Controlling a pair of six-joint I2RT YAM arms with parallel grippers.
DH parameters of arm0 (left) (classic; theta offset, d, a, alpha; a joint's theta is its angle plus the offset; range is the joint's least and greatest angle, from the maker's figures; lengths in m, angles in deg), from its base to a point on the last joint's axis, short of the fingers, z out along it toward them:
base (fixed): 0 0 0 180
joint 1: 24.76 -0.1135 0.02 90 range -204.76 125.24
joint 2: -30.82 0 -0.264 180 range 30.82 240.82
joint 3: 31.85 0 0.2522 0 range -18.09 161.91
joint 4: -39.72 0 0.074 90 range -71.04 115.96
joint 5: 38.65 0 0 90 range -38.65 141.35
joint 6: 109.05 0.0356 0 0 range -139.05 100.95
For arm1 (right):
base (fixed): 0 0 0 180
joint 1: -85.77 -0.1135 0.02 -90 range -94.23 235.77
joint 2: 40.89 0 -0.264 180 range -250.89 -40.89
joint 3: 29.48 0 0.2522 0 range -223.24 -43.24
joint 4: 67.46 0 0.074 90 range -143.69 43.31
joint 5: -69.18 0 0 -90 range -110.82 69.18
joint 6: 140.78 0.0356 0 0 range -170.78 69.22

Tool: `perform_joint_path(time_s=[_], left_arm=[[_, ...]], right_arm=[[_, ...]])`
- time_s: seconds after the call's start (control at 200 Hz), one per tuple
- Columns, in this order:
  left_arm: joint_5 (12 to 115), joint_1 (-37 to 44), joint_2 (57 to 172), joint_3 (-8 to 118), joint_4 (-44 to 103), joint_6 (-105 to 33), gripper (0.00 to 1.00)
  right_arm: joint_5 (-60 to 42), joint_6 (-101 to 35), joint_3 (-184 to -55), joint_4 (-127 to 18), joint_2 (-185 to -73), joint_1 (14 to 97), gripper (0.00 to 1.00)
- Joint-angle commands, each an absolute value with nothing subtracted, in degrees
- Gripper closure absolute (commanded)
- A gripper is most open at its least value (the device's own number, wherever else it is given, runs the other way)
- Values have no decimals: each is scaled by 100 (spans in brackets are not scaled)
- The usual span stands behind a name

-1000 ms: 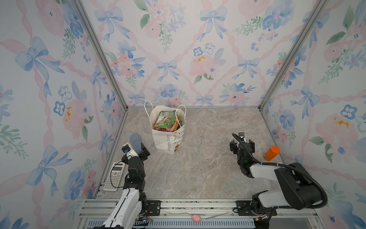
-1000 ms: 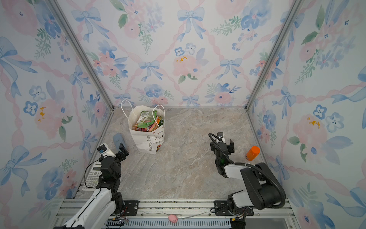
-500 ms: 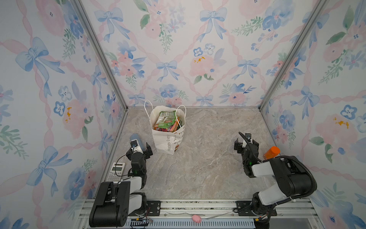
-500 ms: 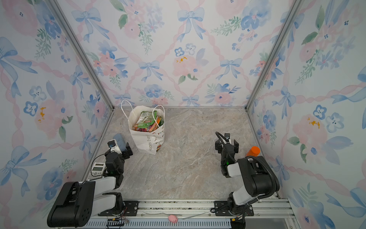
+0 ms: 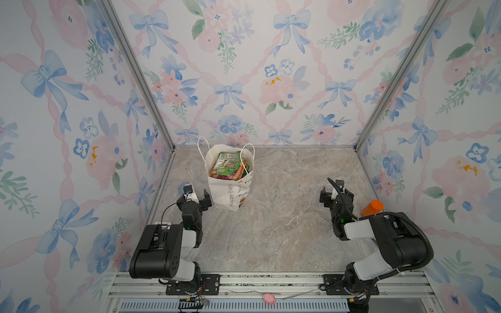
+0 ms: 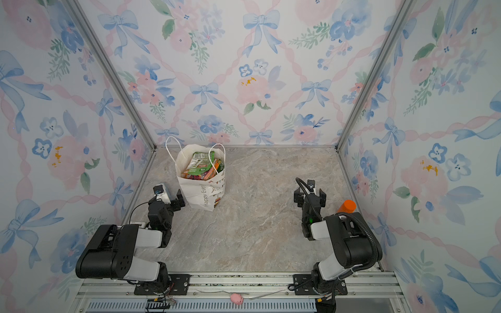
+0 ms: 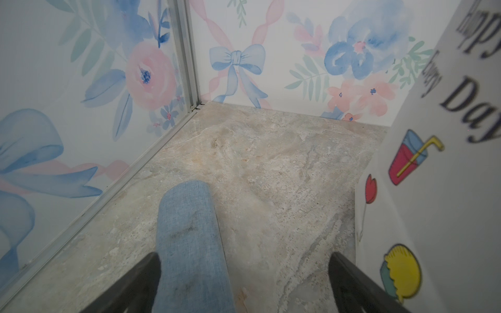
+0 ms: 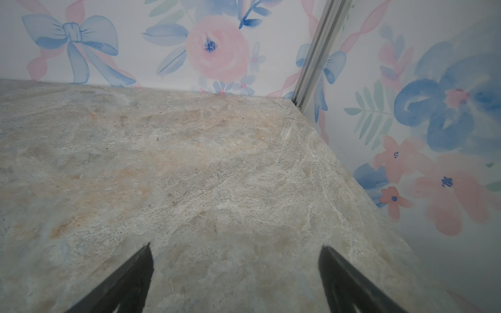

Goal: Place the snacks into the paper bag
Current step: Reset both arms

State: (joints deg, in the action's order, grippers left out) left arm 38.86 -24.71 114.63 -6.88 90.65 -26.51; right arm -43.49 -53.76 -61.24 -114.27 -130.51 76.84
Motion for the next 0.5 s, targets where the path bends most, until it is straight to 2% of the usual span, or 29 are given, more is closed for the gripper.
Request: perform_joint_path(time_s=[0.0, 0.495], left_arm=[[4178, -2378, 11884, -620, 9570, -2360, 2], [3753, -2274, 11906, -613, 9592, -2379, 2]], right_arm=[[-4319, -5258, -6257, -11377, -13089, 7740, 3], [-4042, -5192, -6363, -11118, -13054, 7862, 3]])
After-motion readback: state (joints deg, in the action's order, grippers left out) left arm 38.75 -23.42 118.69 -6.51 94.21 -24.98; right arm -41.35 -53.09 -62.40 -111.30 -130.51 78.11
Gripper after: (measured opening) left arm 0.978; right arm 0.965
